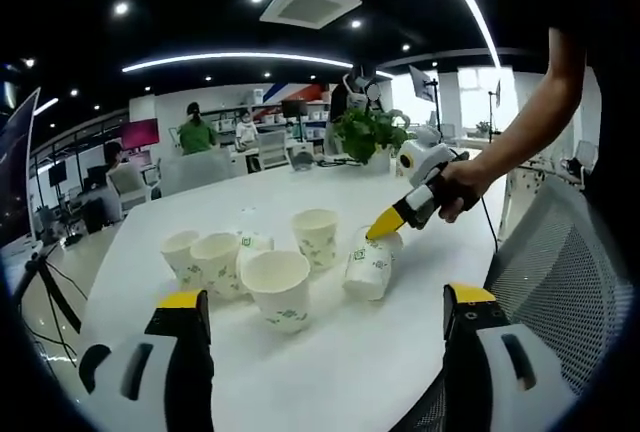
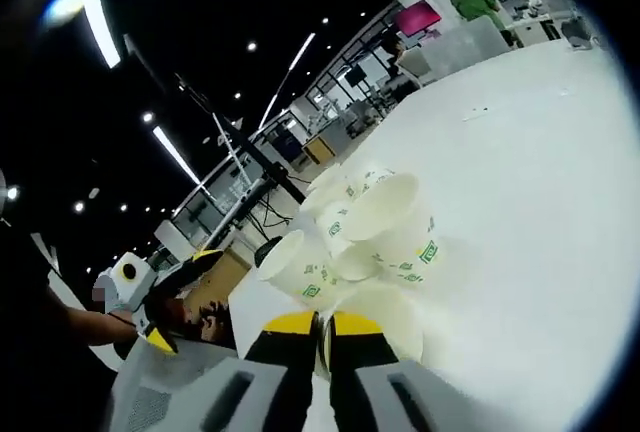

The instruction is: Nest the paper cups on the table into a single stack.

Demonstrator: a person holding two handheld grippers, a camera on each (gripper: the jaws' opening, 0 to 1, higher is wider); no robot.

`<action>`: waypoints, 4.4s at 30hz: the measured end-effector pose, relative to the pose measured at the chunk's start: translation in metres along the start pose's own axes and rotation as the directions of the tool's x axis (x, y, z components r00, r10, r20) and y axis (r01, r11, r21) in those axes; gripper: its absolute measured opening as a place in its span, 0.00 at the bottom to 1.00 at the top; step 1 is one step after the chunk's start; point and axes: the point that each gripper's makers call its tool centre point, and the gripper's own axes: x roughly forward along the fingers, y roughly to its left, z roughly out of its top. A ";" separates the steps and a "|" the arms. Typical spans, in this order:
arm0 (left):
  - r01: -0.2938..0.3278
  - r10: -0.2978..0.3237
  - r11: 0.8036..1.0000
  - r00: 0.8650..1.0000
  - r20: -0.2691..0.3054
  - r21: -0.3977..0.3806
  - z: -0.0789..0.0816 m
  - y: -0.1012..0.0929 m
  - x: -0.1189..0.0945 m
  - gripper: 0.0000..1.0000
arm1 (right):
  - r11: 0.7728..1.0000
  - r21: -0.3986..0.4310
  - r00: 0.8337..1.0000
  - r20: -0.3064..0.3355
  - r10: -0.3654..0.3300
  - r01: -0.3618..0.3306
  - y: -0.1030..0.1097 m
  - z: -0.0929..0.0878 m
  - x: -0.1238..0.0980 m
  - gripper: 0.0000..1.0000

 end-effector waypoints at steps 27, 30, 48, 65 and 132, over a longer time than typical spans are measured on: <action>-0.001 0.000 1.000 1.000 0.002 0.008 0.001 -0.001 -0.002 0.91 | 0.823 -0.565 0.970 -0.162 -0.179 0.057 0.032 -0.012 -0.001 0.00; -0.005 0.005 1.000 1.000 0.008 0.010 0.002 0.000 -0.003 0.91 | 0.800 -0.599 0.964 -0.193 -0.181 0.030 0.034 -0.021 0.002 0.00; -0.021 0.021 1.000 1.000 0.015 0.016 0.001 0.005 -0.004 0.93 | 0.710 -0.703 0.941 -0.267 -0.210 -0.041 0.035 -0.040 0.022 0.01; -0.008 0.008 1.000 1.000 0.027 -0.013 0.003 0.003 -0.004 0.92 | 0.761 -0.646 0.953 -0.262 -0.152 -0.056 0.054 -0.038 0.028 0.26; 0.097 -0.097 0.994 0.995 -0.001 0.043 0.030 0.012 0.027 0.74 | 0.723 -0.502 0.881 0.268 -0.391 0.474 0.032 -0.013 -0.109 0.97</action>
